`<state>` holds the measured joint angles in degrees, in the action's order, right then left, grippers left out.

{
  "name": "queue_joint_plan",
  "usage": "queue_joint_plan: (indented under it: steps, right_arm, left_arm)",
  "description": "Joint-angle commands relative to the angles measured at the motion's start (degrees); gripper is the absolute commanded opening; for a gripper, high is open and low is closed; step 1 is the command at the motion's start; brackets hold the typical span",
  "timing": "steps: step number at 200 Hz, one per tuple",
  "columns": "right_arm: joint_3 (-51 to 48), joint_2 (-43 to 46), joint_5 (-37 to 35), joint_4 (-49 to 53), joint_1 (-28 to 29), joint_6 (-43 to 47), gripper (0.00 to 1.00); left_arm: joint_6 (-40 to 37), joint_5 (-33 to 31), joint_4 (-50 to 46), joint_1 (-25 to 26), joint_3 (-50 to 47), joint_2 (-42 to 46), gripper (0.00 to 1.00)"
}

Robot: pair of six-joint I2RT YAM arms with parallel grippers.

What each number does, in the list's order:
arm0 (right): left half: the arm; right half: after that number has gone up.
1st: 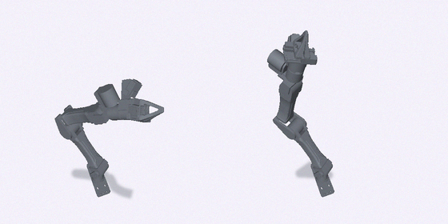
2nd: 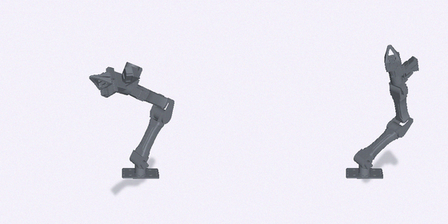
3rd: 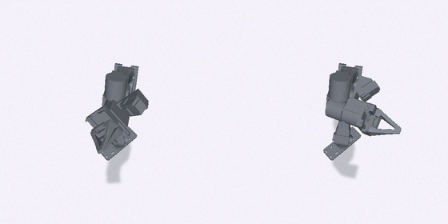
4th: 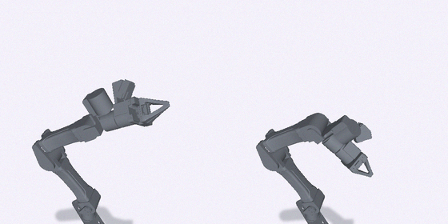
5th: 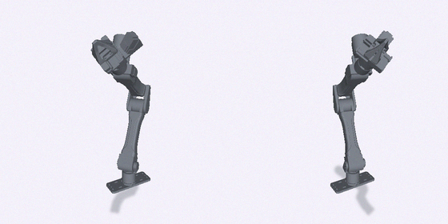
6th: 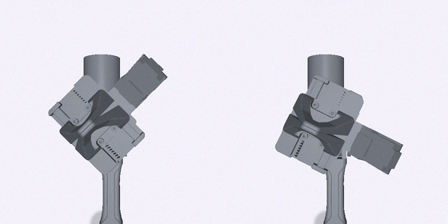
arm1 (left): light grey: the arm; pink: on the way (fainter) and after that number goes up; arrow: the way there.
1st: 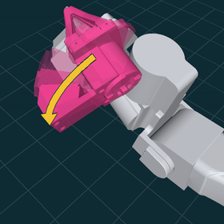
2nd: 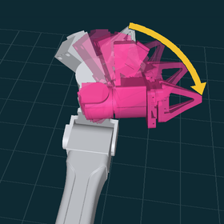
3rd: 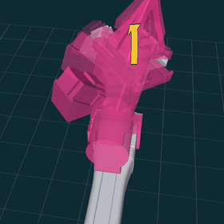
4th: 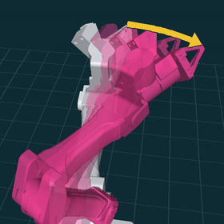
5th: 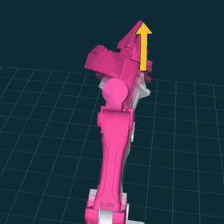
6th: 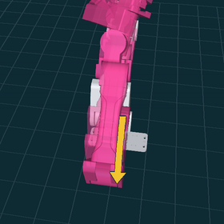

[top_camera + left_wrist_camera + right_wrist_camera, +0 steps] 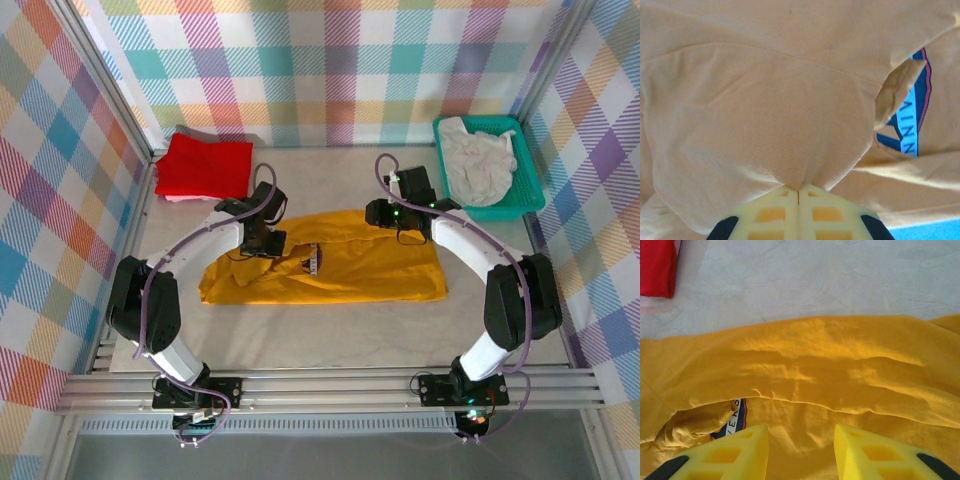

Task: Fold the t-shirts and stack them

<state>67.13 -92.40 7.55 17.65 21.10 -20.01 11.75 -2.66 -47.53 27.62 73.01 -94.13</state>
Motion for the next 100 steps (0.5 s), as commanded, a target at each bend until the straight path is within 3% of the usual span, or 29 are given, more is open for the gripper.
queue_joint_plan:
  steps: [1,21,44,100]
  right_arm:
    - [-0.25,1.37,0.00,0.58,0.34,1.12,0.39]
    - [-0.07,1.00,0.40,0.72,0.32,0.94,0.39]
    - [0.08,0.85,0.79,0.63,0.34,0.59,0.39]
    - [0.29,1.07,0.23,1.86,0.32,1.13,0.40]
  left_arm:
    - [-3.23,4.35,-5.45,-0.46,1.65,1.15,0.06]
    - [-3.40,3.95,-5.71,-1.03,2.96,3.69,0.42]
    - [-2.08,4.69,-1.65,-3.45,1.37,8.43,0.51]
    - [9.05,6.71,8.72,-16.45,-14.89,13.32,0.57]
